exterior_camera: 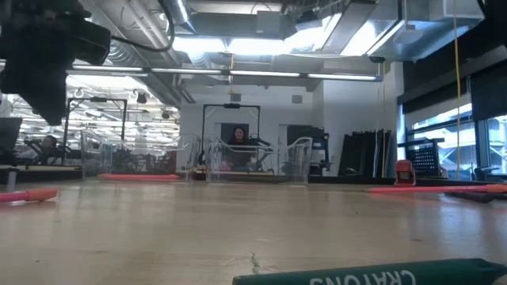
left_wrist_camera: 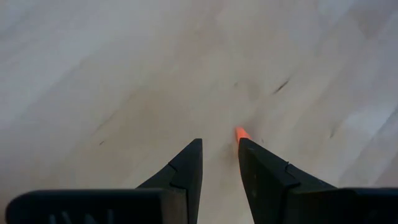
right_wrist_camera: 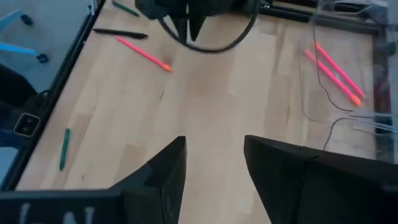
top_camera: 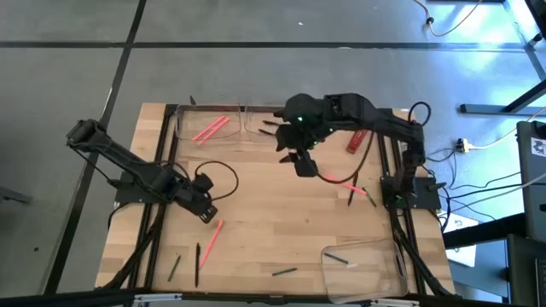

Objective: Sort crayons/erasers/pens/pencils in bins
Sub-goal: Put the pink pencil into the top left transparent bin

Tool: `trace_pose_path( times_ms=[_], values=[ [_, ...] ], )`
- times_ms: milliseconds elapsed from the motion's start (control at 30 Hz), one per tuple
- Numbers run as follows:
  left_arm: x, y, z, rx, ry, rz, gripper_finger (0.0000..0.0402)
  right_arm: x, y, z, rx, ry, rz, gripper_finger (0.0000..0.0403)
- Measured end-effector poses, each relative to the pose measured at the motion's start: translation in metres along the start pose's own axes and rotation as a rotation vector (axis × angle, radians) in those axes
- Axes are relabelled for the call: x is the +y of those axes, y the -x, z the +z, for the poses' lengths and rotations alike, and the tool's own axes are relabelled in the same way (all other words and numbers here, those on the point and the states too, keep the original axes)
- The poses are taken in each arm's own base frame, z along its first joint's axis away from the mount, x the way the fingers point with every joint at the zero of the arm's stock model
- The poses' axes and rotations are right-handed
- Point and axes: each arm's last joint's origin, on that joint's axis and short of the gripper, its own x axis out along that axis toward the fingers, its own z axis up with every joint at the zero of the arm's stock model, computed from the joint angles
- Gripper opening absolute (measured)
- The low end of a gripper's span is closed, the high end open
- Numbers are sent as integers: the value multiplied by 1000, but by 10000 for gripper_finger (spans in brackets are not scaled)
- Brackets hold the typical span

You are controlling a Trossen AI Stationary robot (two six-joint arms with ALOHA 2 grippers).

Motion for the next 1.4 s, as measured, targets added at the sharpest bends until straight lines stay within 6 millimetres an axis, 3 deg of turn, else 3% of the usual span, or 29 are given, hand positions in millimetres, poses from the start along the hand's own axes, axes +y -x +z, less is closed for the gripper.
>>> trace_pose_path(
  times_ms=[333, 567, 733, 1000, 1400],
  values=[
    [-36, 11, 10, 90, 41, -74, 96, 28, 10, 6, -38, 37, 3, 165],
    [-51, -22, 3, 222, 36, 46, 96, 32, 14, 6, -34, 8, -93, 165],
    [-53, -41, 0, 224, 31, 130, 96, 32, 14, 6, -35, -23, -93, 165],
    [-62, -63, -2, 193, 2, 105, 96, 32, 14, 6, -31, -26, -92, 165],
    [-60, -82, -6, 193, 21, 187, 96, 32, 14, 3, -5, -27, -88, 165]
  ],
)
